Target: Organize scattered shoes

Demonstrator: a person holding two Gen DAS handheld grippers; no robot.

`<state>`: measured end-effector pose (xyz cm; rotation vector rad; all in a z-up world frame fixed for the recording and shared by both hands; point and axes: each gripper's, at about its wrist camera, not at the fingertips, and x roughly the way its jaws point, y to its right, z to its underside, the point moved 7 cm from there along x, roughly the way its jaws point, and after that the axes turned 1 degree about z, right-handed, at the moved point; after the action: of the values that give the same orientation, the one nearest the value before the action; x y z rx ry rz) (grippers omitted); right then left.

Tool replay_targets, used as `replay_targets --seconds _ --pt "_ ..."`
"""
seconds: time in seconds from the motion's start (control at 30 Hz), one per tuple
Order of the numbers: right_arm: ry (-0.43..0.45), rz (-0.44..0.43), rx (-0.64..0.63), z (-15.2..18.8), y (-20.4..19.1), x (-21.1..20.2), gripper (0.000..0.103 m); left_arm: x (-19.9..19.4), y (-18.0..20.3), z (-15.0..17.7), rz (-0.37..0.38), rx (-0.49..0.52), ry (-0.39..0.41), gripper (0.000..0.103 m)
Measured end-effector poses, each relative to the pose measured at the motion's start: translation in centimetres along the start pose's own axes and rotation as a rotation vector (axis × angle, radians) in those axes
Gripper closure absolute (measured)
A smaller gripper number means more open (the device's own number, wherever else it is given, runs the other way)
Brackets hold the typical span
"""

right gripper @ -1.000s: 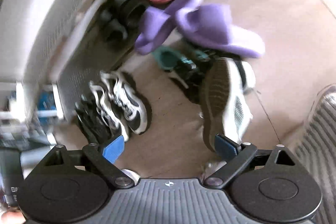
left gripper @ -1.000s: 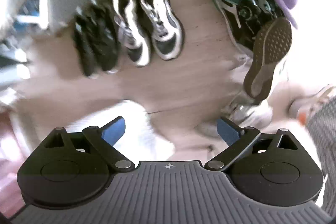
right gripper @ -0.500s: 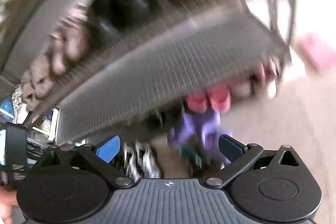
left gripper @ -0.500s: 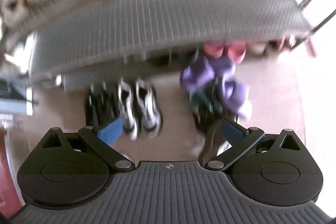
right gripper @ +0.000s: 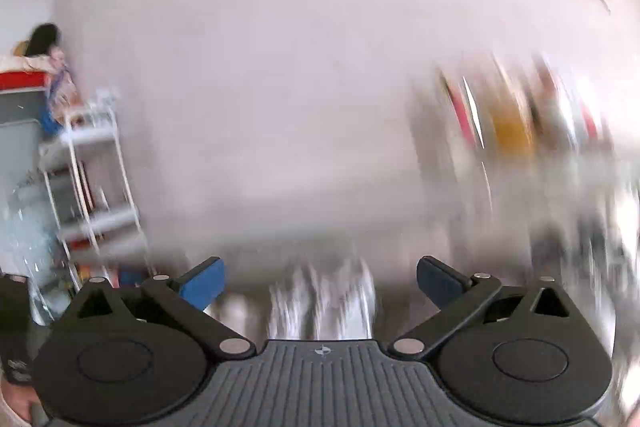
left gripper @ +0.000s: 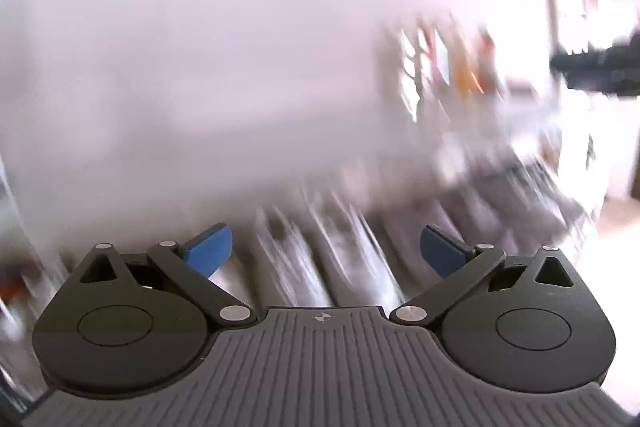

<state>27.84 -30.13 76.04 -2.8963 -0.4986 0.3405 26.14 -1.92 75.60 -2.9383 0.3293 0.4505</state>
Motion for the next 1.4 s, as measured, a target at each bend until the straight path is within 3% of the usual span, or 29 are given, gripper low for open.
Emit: replay_targets --seconds 0.1,0.17,0.3,0.47,0.6,0.9,1.4 --pt "-0.147 0.071 -0.021 -4.3 0.4 7.9 0.001 5.9 -4.1 -5.4 -0.069 -0.1 -0.087 0.0" --pt "-0.195 0.143 -0.083 -5.0 0.8 13.9 0.001 11.7 -6.6 -6.7 -0.111 -0.161 -0.18 0.0" --pt "-0.262 0.222 -0.137 -3.2 1.6 22.7 0.001 21.6 -9.6 -6.2 -0.147 -0.185 -0.296 0.0" --pt "-0.384 0.244 -0.091 -1.4 3.3 27.2 0.001 26.4 -10.4 -6.1 -0.124 -0.23 -0.347 0.0" --pt "-0.426 0.271 -0.113 -1.5 4.3 29.3 0.0 28.7 -10.7 -6.5 -0.132 -0.226 -0.371 0.0" --pt "-0.426 0.311 -0.102 -3.5 6.0 33.9 0.0 33.5 -12.5 -7.8 -0.138 -0.236 -0.372 0.0" --pt "-0.424 0.321 -0.096 -5.0 7.0 32.5 0.0 36.2 -13.3 -8.0 -0.14 -0.237 -0.372 0.0"
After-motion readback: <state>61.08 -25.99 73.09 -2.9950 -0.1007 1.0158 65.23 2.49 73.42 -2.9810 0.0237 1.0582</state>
